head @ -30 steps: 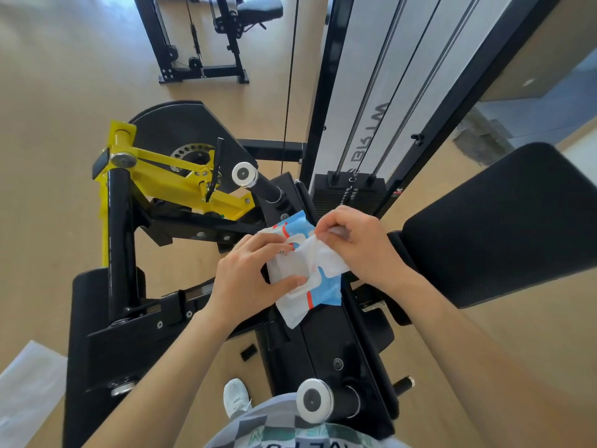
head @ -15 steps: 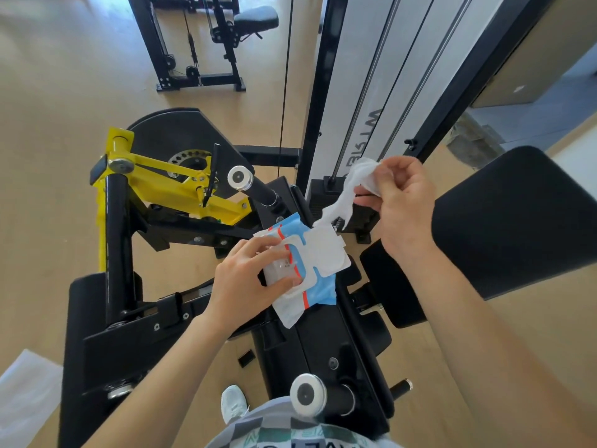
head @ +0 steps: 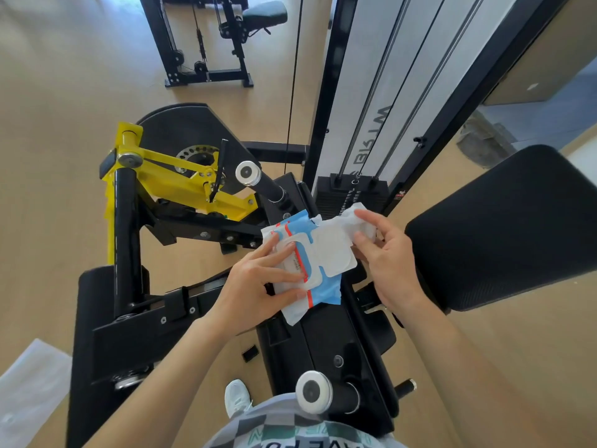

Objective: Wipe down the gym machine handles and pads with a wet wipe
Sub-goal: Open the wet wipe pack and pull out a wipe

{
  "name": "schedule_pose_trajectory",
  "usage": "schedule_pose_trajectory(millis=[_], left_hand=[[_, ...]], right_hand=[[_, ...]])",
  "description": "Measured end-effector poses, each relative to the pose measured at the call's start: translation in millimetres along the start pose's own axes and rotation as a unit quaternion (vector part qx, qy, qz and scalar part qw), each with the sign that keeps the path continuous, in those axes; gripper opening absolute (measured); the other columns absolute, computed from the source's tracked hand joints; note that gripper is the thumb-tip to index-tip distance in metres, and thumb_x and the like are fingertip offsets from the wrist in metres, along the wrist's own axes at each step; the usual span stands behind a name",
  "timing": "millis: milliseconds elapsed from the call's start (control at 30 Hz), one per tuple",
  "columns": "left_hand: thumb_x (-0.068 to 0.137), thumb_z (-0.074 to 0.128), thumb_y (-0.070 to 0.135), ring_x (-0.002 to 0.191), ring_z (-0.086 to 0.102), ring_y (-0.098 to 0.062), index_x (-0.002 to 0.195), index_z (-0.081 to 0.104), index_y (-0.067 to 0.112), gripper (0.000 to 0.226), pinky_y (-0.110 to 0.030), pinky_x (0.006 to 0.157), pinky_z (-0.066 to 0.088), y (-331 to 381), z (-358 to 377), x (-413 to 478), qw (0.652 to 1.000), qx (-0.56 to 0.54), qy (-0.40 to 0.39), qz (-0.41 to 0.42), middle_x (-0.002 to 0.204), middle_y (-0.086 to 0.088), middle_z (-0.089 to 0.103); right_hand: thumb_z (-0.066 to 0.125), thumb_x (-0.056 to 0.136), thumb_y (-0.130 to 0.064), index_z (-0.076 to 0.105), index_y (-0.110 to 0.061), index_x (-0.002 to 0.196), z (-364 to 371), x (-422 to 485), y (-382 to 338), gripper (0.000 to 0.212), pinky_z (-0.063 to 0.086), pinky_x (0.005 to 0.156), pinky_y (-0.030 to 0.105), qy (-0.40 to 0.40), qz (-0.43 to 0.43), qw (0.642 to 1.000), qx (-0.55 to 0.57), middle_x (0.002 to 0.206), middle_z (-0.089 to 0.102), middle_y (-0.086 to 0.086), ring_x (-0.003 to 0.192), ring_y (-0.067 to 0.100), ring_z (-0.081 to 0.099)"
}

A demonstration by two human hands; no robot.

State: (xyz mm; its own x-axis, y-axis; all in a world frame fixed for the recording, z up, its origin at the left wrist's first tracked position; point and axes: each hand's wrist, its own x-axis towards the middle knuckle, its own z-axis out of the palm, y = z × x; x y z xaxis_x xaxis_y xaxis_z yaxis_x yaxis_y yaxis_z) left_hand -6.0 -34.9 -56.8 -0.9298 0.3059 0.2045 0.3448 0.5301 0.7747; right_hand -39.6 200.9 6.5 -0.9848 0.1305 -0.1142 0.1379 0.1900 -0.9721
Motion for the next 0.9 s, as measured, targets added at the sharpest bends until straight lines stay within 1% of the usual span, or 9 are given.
schedule_pose_trajectory(millis=[100,167,233,333,400,467,567,767,900], left_hand=[[0.080,0.078,0.055,0.151,0.034,-0.011,0.103,0.075,0.033,0.032,-0.049,0.115,0.044,4.4,-2.5,1.7,0.999,-0.031,0.017,-0.008,0.145,0.018,0.057],[0.077,0.081,0.051,0.139,0.049,-0.011,0.111,0.067,0.028,0.044,-0.042,0.108,0.051,10.4,-6.4,4.2,0.998,-0.049,0.042,-0.003,0.135,0.019,0.062],[0.077,0.079,0.047,0.122,0.060,-0.014,0.117,0.056,0.026,0.051,-0.034,0.098,0.055,18.5,-11.5,8.1,0.992,-0.102,0.070,-0.033,0.124,0.013,0.062],[0.082,0.074,0.041,0.123,0.059,-0.018,0.126,0.049,0.024,0.053,-0.025,0.100,0.052,24.1,-15.0,12.0,0.980,-0.178,0.077,-0.051,0.126,0.010,0.060],[0.083,0.072,0.041,0.125,0.056,-0.019,0.130,0.052,0.024,0.053,-0.027,0.098,0.054,21.0,-12.0,11.7,0.987,-0.140,0.070,-0.039,0.128,0.007,0.056],[0.082,0.071,0.047,0.123,0.053,-0.016,0.125,0.061,0.025,0.049,-0.033,0.095,0.057,15.8,-6.5,10.4,0.994,-0.064,0.079,-0.047,0.126,0.008,0.049],[0.081,0.069,0.056,0.122,0.047,-0.017,0.117,0.068,0.031,0.044,-0.035,0.097,0.050,8.3,0.8,6.9,0.993,0.041,0.099,-0.052,0.127,0.008,0.045],[0.078,0.062,0.071,0.120,0.046,-0.018,0.108,0.071,0.039,0.045,-0.040,0.094,0.043,8.6,-0.3,3.9,0.983,0.140,0.093,-0.073,0.121,0.014,0.056],[0.075,0.073,0.068,0.117,0.045,-0.016,0.108,0.071,0.043,0.041,-0.040,0.095,0.040,14.9,-9.7,10.5,0.982,0.144,0.064,-0.105,0.119,0.016,0.058]], right_hand=[[0.057,0.101,-0.009,0.057,-0.023,0.137,3.0,-9.4,-10.0,0.039,0.062,0.084,0.032,-0.052,-0.016,0.996,0.070,0.135,0.057,-0.002,0.109,0.019,0.070],[0.053,0.103,-0.007,0.052,-0.022,0.142,8.1,-11.7,-18.4,0.042,0.061,0.085,0.033,-0.111,-0.021,0.989,0.099,0.139,0.053,-0.004,0.111,0.021,0.071],[0.052,0.104,-0.007,0.047,-0.023,0.145,15.2,-12.0,-22.7,0.045,0.061,0.086,0.032,-0.168,-0.013,0.982,0.085,0.143,0.050,-0.001,0.114,0.019,0.069],[0.050,0.104,-0.005,0.044,-0.025,0.145,20.6,-10.6,-24.7,0.046,0.061,0.086,0.030,-0.205,0.000,0.976,0.069,0.147,0.044,0.005,0.114,0.017,0.069],[0.049,0.105,-0.006,0.042,-0.024,0.147,19.6,-8.8,-24.3,0.047,0.061,0.086,0.030,-0.208,0.007,0.976,0.061,0.148,0.043,0.004,0.114,0.017,0.069],[0.049,0.105,-0.006,0.041,-0.022,0.149,18.0,-7.6,-21.6,0.048,0.060,0.086,0.030,-0.211,0.008,0.976,0.055,0.147,0.044,0.003,0.114,0.018,0.069],[0.049,0.105,-0.005,0.042,-0.022,0.149,18.1,-7.9,-17.6,0.048,0.060,0.084,0.026,-0.212,0.004,0.976,0.052,0.146,0.045,0.001,0.113,0.017,0.069],[0.052,0.104,-0.004,0.046,-0.021,0.147,18.5,-8.6,-14.2,0.046,0.060,0.082,0.025,-0.205,0.003,0.977,0.050,0.144,0.047,-0.004,0.114,0.015,0.069],[0.057,0.101,-0.006,0.053,-0.020,0.141,17.1,-9.1,-18.7,0.042,0.061,0.079,0.026,-0.198,-0.008,0.979,0.039,0.137,0.057,-0.003,0.111,0.015,0.070]])
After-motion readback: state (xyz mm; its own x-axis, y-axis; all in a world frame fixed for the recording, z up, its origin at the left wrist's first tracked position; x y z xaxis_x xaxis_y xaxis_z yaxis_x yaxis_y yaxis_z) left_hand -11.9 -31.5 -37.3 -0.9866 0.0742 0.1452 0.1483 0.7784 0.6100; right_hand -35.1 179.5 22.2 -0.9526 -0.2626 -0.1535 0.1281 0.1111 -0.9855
